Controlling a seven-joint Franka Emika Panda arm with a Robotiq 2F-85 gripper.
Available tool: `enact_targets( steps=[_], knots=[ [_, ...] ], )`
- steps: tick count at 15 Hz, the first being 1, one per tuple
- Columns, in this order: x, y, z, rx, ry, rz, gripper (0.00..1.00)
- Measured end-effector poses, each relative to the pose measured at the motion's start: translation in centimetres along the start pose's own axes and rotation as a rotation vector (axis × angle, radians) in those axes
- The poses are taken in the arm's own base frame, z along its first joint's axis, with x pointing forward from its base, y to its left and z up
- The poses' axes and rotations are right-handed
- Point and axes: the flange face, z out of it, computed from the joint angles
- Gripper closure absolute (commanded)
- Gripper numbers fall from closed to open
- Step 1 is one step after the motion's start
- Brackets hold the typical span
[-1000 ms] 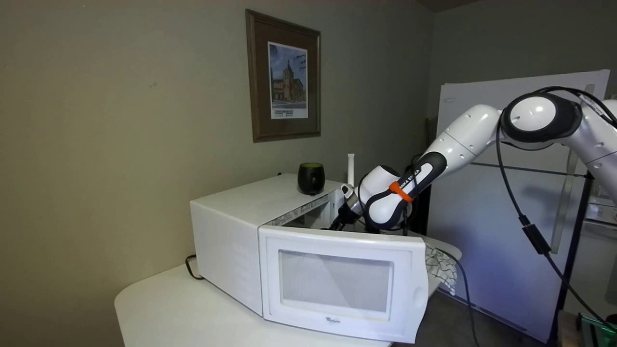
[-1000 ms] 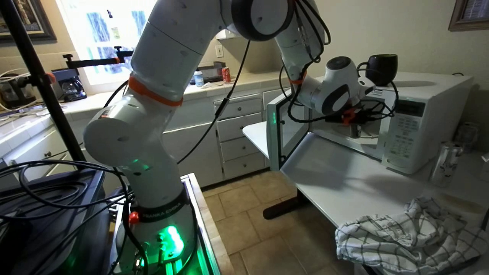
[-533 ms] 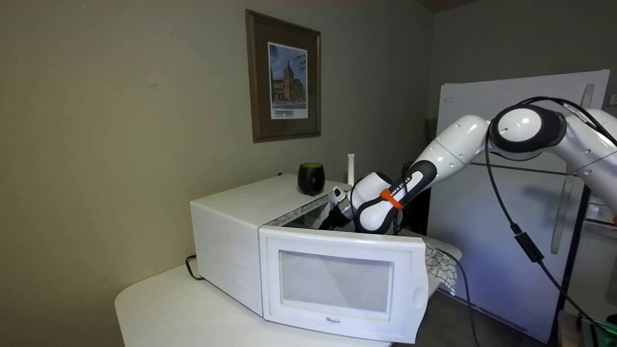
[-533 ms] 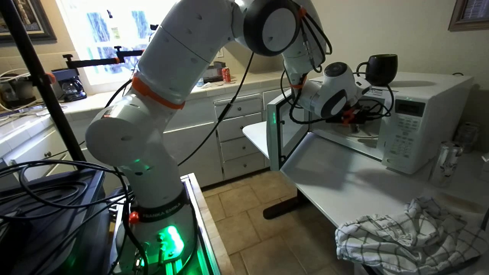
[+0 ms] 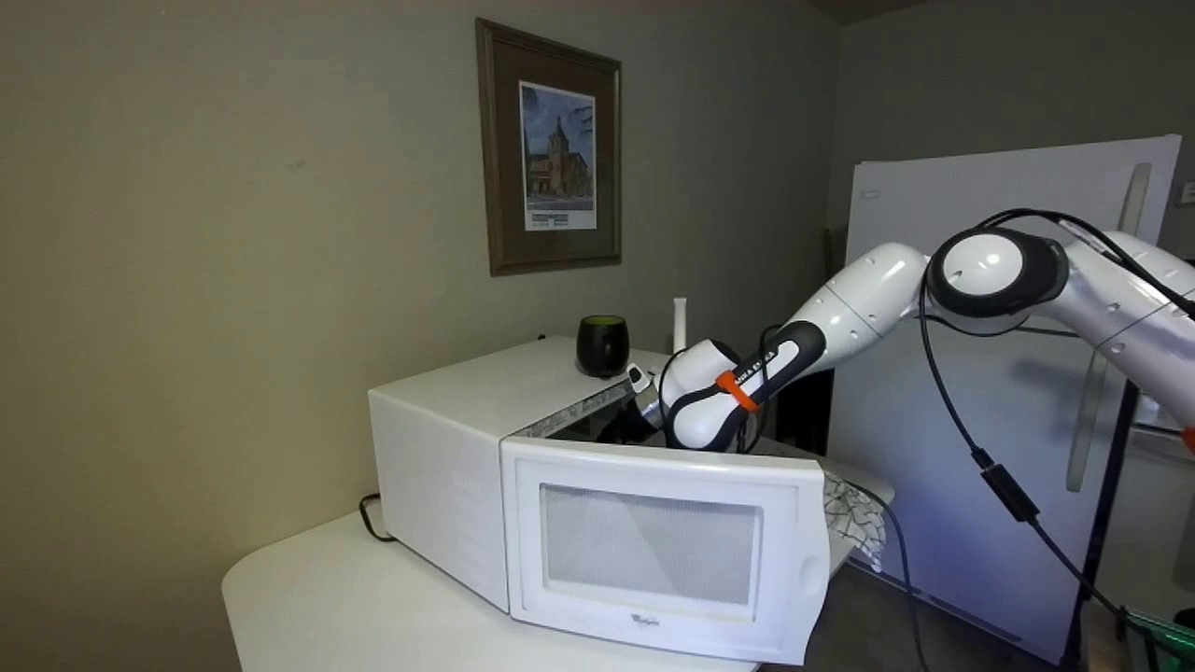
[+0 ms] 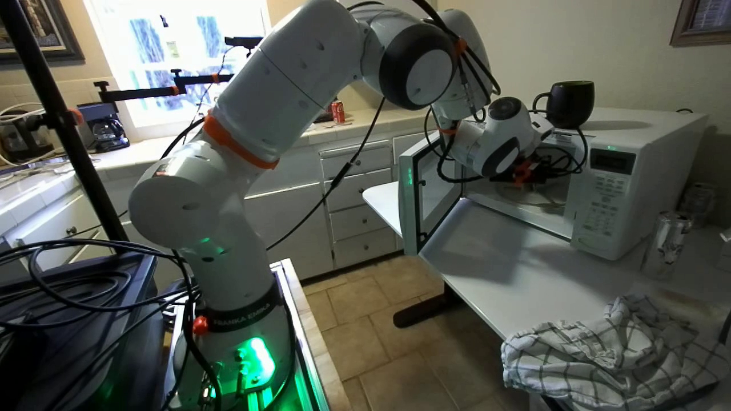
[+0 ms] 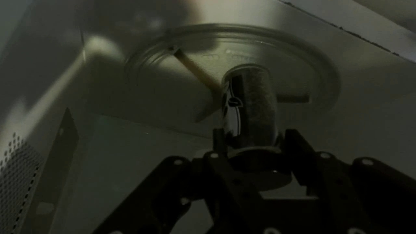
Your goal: Put the spice bottle in the microwave
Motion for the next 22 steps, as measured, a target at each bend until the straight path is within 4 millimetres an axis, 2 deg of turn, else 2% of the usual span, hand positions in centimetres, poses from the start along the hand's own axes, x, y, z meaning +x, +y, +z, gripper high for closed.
enact_targets(
  steps=[8,16,22],
  knots=[
    [-0.2,-0.3,3.0,-0.002,0.012,0.007,0.77],
    [-0.1,-0.7,4.0,-0.030,-0.039,-0.040,0.77],
    [-0.1,-0.7,4.1,-0.038,-0.044,-0.031,0.77]
  ],
)
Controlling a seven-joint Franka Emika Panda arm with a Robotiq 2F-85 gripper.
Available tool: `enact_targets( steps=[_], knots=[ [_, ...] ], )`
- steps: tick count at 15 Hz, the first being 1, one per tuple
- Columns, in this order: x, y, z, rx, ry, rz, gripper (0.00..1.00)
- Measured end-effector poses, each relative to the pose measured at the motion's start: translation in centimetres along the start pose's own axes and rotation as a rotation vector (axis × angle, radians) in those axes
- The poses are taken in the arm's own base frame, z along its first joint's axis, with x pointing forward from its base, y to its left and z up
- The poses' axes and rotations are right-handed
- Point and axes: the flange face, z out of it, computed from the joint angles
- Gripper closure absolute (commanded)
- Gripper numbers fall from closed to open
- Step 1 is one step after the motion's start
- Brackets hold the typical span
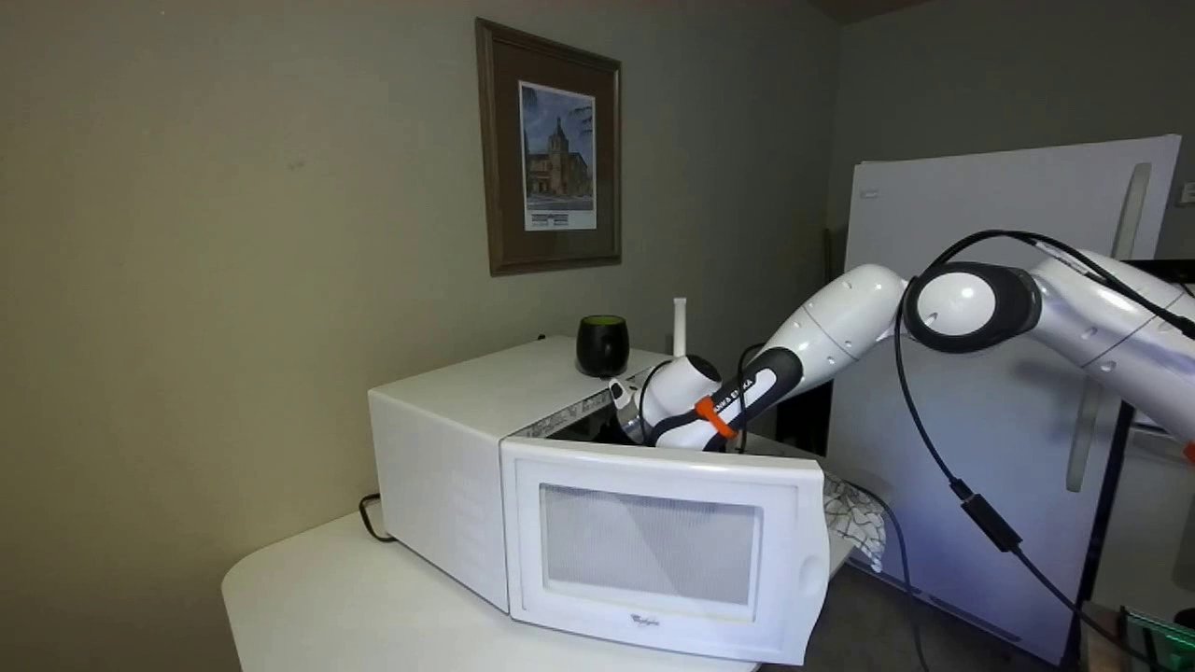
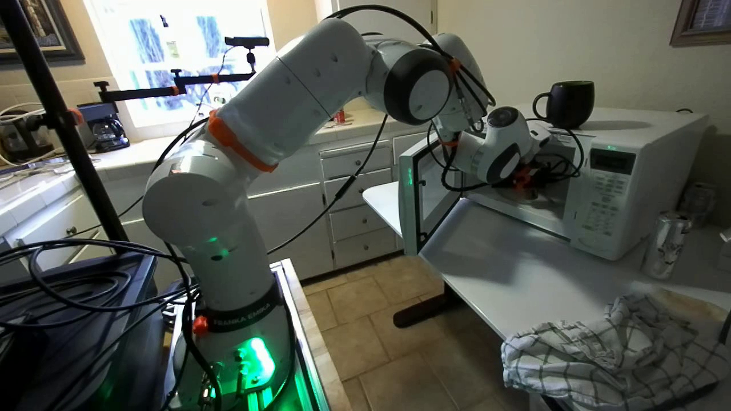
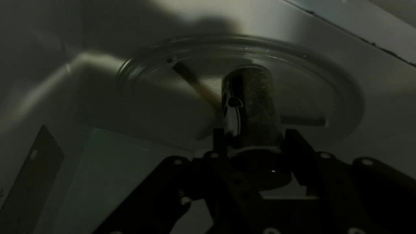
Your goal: Put the spice bottle in the microwave
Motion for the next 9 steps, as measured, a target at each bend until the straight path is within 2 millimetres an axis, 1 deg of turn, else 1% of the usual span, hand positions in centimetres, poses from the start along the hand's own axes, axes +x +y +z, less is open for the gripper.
enact_targets(
  steps=[9],
  knots=[
    [0.08,-0.11,0.03,-0.007,-0.003,0.016,0.77]
  ],
)
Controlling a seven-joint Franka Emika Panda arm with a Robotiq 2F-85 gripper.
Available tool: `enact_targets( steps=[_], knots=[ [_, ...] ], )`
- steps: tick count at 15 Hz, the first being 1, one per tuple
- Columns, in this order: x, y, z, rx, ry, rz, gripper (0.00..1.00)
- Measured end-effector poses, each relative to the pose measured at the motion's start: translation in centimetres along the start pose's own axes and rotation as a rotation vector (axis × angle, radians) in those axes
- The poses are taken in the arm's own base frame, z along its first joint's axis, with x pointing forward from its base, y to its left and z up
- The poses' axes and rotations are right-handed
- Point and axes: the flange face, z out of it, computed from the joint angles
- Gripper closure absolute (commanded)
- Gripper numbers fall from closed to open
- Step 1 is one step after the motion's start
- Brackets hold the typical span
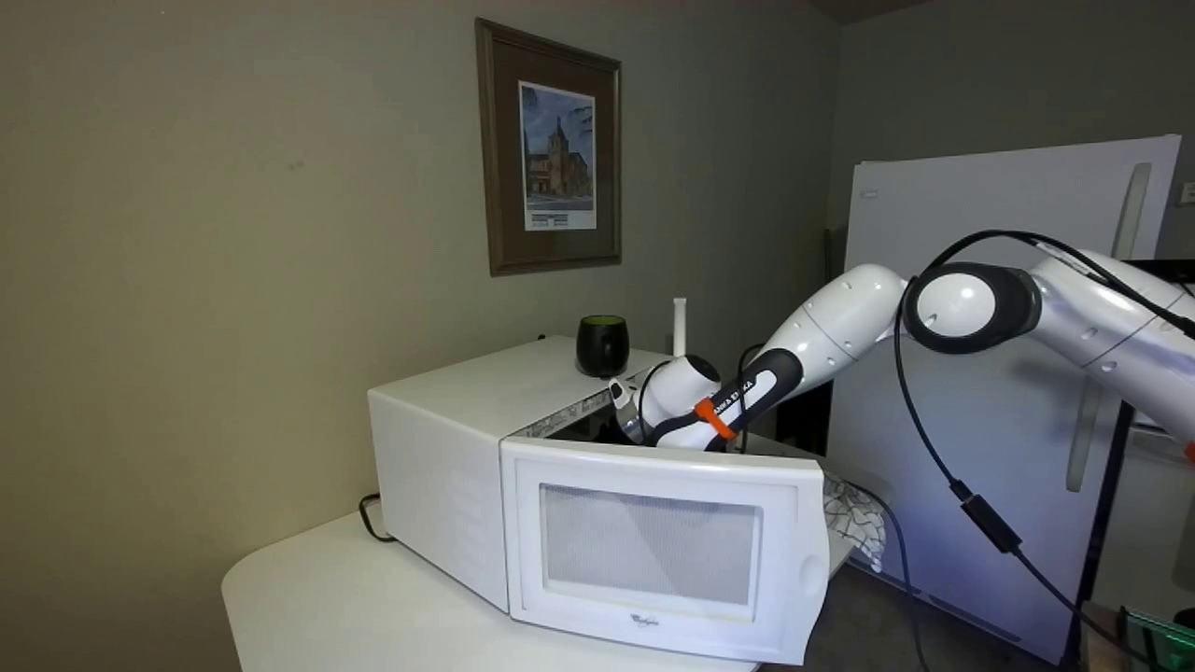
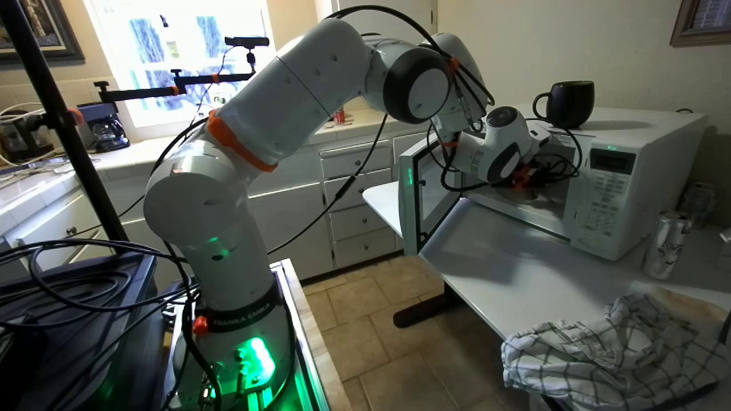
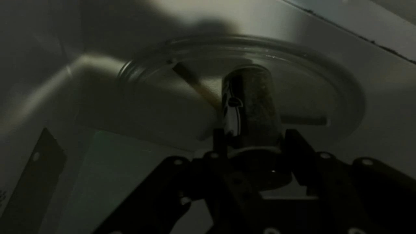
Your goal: Put the spice bottle in the microwave
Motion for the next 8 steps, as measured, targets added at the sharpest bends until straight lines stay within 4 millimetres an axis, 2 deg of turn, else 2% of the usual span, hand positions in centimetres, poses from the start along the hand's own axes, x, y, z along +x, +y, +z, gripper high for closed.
enact_targets(
  steps=[8],
  knots=[
    [0.08,0.05,0.00,-0.019,-0.009,0.007,0.77]
  ],
)
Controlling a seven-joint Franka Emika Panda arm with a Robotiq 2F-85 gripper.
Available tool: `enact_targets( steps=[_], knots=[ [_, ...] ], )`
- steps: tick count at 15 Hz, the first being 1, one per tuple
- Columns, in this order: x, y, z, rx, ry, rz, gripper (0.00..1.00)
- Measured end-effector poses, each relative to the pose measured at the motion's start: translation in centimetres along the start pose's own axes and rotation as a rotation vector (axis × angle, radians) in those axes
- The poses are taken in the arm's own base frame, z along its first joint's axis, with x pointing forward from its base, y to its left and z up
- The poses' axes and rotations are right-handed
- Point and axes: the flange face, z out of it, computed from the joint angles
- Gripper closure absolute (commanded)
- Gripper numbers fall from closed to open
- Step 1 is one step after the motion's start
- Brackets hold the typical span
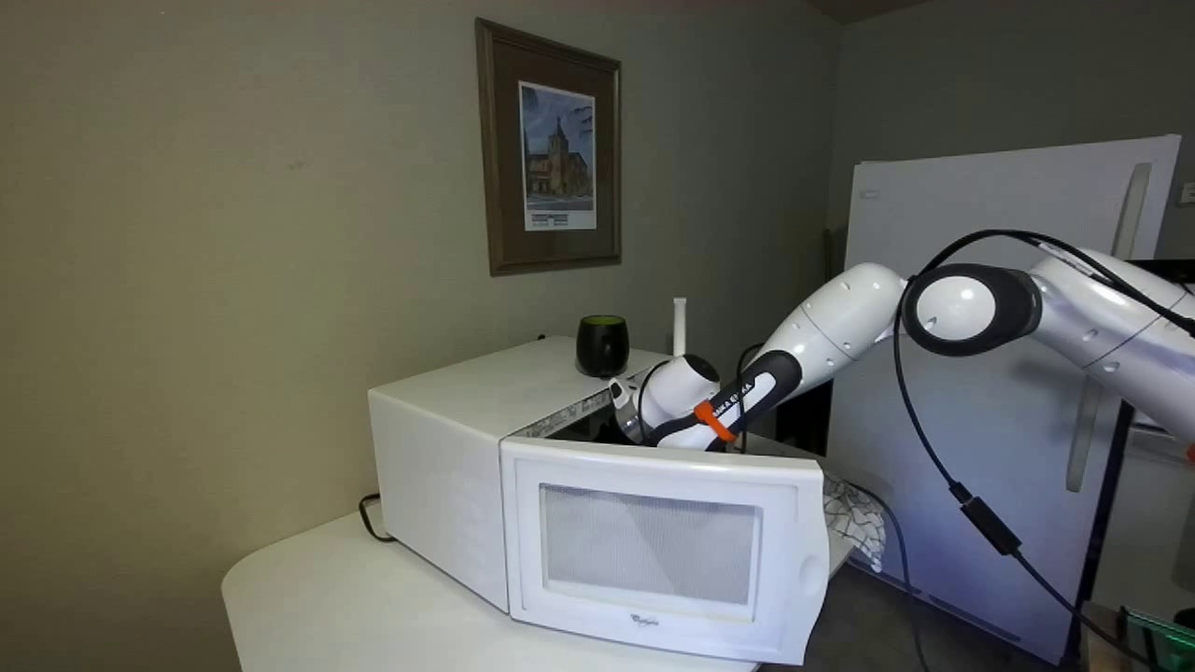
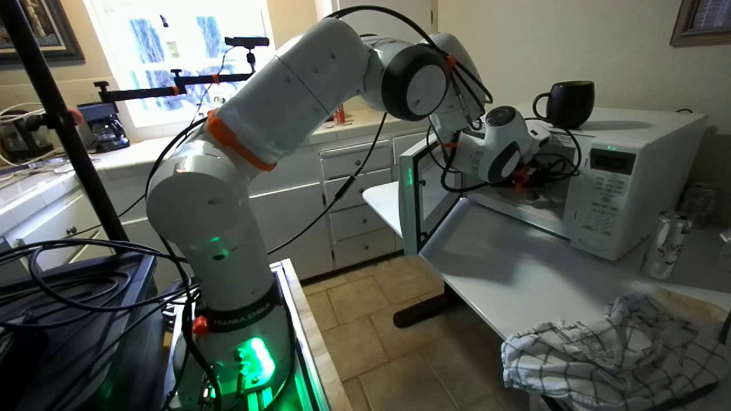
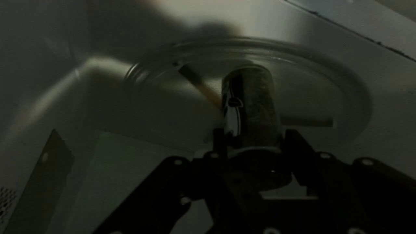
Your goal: Put the spice bottle in the microwave
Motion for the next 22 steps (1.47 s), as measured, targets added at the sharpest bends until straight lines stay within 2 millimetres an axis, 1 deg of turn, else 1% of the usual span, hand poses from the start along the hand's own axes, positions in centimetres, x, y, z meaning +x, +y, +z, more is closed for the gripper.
enact_targets(
  steps=[1,2,4,5,8,9,10,11,12,13,14,15,18,22],
  knots=[
    [0.0,0.0,0.0,0.000,0.000,0.001,0.77],
    [0.0,0.0,0.0,0.000,0.000,0.003,0.43],
    [0.0,-0.1,0.0,0.001,0.000,0.007,0.20],
    [0.1,-0.1,0.0,0.001,0.000,0.010,0.16],
    [0.1,-0.1,0.0,0.001,0.000,0.014,0.11],
    [0.1,-0.1,0.0,0.001,0.000,0.014,0.14],
    [0.1,-0.1,0.0,0.001,0.000,0.015,0.09],
    [0.1,-0.1,0.0,0.000,0.000,0.015,0.08],
    [0.1,-0.1,0.0,0.000,0.000,0.015,0.01],
    [0.1,-0.1,0.0,0.000,0.000,0.015,0.00],
    [0.1,0.0,0.0,-0.002,-0.001,0.015,0.02],
    [0.1,0.0,0.0,-0.005,-0.002,0.016,0.00],
    [-0.1,-0.1,-0.2,-0.005,-0.020,0.032,0.00],
    [-1.4,-1.0,-0.7,0.029,-0.060,0.046,0.00]
  ],
)
